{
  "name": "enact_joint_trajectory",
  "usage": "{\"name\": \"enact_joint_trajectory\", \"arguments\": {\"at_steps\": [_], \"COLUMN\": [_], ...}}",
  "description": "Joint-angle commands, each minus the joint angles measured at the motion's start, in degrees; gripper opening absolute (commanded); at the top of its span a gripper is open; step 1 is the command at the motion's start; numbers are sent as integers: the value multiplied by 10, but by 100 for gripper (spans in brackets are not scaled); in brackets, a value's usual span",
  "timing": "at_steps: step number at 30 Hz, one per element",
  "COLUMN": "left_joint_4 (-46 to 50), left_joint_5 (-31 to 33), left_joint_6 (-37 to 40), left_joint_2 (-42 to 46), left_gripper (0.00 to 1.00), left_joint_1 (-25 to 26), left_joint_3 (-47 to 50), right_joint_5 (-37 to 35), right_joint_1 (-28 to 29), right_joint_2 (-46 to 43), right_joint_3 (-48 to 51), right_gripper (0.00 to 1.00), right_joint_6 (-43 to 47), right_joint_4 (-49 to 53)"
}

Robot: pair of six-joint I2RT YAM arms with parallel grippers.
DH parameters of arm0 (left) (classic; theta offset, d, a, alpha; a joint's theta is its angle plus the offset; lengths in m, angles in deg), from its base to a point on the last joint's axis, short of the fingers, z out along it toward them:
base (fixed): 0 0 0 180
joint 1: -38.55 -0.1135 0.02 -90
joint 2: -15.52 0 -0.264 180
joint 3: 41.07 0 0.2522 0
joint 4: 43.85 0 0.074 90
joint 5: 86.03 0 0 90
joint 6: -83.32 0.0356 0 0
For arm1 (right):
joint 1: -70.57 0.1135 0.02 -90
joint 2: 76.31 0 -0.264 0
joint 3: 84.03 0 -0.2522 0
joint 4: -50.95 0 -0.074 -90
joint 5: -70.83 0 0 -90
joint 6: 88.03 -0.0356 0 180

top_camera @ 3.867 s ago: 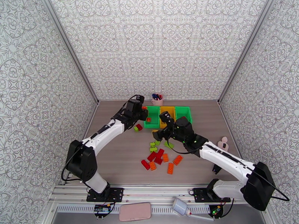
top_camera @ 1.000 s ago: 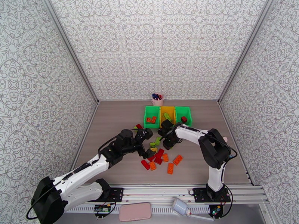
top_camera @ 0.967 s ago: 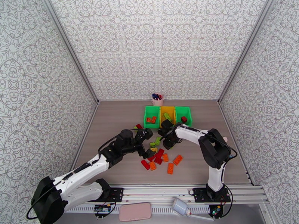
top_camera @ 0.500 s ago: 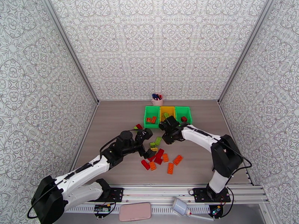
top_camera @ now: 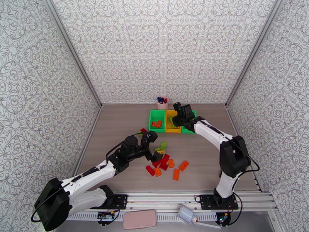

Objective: Sort the legos into containers by color

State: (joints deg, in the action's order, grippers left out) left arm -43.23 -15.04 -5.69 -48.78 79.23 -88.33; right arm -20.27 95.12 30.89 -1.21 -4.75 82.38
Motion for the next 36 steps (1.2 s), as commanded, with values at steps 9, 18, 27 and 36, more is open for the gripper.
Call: {"name": "enact_joint_trajectory", "arguments": {"at_steps": [9,18,27,36], "left_joint_4": [-8,9,109,284], "left_joint_5": [29,114,241,313], "left_joint_6": [-10,-34,-101,-268], "left_joint_2": [5,6,-33,-154], "left_gripper": [100,100,100,100], "left_joint_1": [7,7,-19,-103], "left_joint_3": [8,1,-62,-199], "right_joint_5": [-31,-9,82,155], "right_joint_1": [-15,-16,-11,35], "right_joint_2": [142,94,-75,-227], "right_joint_3": [-133,-110,54,210], "right_gripper": [12,63,83,91], "right_joint_6": [-23,-7,10,84], "right_joint_4": [-13,-7,-61,-98]}}
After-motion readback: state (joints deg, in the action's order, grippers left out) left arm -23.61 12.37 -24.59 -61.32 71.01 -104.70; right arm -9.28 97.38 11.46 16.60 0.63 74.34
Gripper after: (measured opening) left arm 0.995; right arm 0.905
